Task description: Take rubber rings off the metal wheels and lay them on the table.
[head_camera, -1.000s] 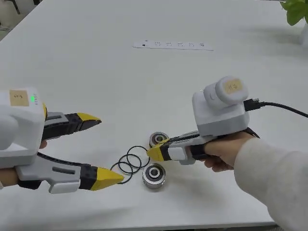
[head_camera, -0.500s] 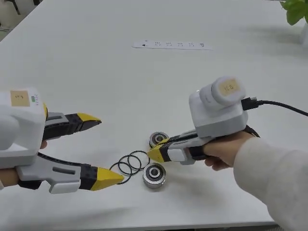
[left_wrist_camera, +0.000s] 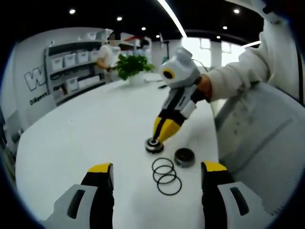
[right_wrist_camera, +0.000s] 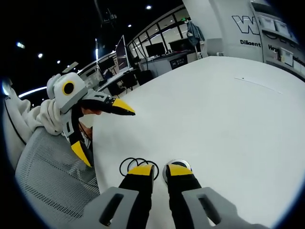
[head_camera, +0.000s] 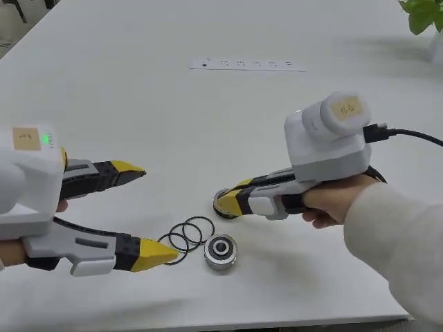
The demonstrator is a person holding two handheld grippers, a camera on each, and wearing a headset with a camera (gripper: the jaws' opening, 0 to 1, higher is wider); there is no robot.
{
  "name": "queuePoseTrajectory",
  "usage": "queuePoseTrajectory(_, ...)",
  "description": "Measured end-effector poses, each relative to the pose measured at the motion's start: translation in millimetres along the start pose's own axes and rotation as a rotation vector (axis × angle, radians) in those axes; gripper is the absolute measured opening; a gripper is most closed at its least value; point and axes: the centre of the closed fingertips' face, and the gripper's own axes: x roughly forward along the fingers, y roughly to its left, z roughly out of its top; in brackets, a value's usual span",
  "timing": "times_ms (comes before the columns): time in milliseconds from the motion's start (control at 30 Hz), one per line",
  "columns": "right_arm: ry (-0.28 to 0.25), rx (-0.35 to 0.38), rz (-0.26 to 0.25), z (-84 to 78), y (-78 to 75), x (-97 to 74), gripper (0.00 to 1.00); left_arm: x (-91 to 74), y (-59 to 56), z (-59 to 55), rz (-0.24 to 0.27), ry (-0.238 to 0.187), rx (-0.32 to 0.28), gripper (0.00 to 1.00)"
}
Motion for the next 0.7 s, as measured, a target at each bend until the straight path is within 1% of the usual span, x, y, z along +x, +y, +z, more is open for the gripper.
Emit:
queuePoseTrajectory(33, -0.014, -0.01, -0.008, 3.4, -2.1, -1.9, 0.08, -0.3, 1.7, 1.4, 0.003, 0.001, 0.002, 0.76)
queuePoseTrajectory(100, -0.024, -0.009, -0.009, 6.4, -3.8, -4.4, 0.09, -1.3, 3.4, 3.5, 0.008, 0.008, 0.013, 0.76)
queuePoseTrajectory(200, -0.041, -0.004, -0.022, 11.0, -8.6, -8.5, 0.12, -3.4, 4.0, 13.3, 0.008, -0.009, 0.029, 0.76)
queuePoseTrajectory(267, -0.053, -0.004, -0.03, 13.5, -10.4, -11.3, 0.12, -4.2, 5.0, 19.0, 0.009, -0.017, 0.033, 0.76)
queuePoseTrajectory(400, -0.071, -0.003, -0.042, 17.2, -15.2, -16.0, 0.15, -4.6, 6.7, 26.5, 0.008, -0.009, 0.065, 0.76)
queuePoseTrajectory(533, -0.071, 0.005, -0.056, 15.0, -21.7, -18.3, 0.18, -3.1, 7.5, 38.1, -0.001, -0.02, 0.078, 0.75)
queuePoseTrajectory(600, -0.064, 0.008, -0.06, 12.3, -24.2, -18.9, 0.19, -2.2, 7.7, 41.6, -0.004, -0.021, 0.088, 0.75)
queuePoseTrajectory(633, -0.057, 0.008, -0.064, 9.7, -26.6, -19.6, 0.2, -1.1, 8.4, 47.1, -0.008, -0.024, 0.106, 0.75)
queuePoseTrajectory(700, -0.055, 0.007, -0.064, 7.7, -28.4, -20.9, 0.2, 1.1, 10.1, 53.9, -0.014, -0.032, 0.116, 0.75)
